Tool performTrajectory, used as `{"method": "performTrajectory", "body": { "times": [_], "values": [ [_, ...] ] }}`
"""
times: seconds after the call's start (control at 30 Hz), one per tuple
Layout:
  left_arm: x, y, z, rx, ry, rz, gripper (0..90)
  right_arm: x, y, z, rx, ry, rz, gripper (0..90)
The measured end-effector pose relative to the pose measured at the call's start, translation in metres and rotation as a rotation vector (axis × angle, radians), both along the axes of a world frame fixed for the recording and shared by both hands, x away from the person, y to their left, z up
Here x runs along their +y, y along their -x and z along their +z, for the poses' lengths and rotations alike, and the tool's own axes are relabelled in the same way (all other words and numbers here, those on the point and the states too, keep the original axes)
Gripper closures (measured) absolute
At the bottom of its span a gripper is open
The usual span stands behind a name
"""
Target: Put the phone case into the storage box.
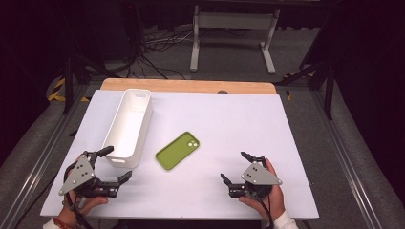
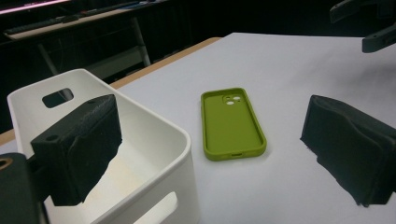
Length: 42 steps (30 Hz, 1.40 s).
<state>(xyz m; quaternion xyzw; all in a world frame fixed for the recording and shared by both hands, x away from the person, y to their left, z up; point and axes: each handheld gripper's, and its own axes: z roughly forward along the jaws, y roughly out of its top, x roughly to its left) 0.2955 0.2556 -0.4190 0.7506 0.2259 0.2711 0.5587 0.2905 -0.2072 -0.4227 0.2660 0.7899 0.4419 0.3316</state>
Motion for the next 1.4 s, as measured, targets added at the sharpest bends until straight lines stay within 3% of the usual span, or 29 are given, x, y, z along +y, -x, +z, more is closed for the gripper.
{"method": "performTrajectory", "body": {
  "times": [0.2,0.37,0.5,0.87,1.07,1.27,1.4],
  "values": [
    [-0.004,0.001,-0.003,0.002,-0.022,-0.014,6.8,-0.004,-0.003,0.001,0.029,-0.023,-0.011,8.9],
    [-0.006,0.0,-0.006,0.011,-0.044,-0.015,6.3,-0.001,-0.008,0.002,0.049,0.0,-0.002,8.9],
    [-0.007,-0.001,-0.008,0.023,-0.052,-0.012,6.5,-0.002,-0.014,0.003,0.101,-0.017,0.012,12.0],
    [-0.008,0.002,-0.011,0.046,-0.075,-0.015,7.9,0.008,-0.028,0.011,0.09,-0.005,0.046,16.1],
    [-0.009,0.002,-0.013,0.061,-0.076,-0.017,8.1,0.017,-0.04,0.018,0.087,0.023,0.034,20.2],
    [-0.009,0.002,-0.014,0.064,-0.071,-0.018,8.0,0.03,-0.055,0.024,0.136,0.057,0.04,22.8],
    [-0.01,0.003,-0.015,0.076,-0.082,-0.028,8.0,0.045,-0.072,0.025,0.215,0.096,0.042,23.0]
  ]
}}
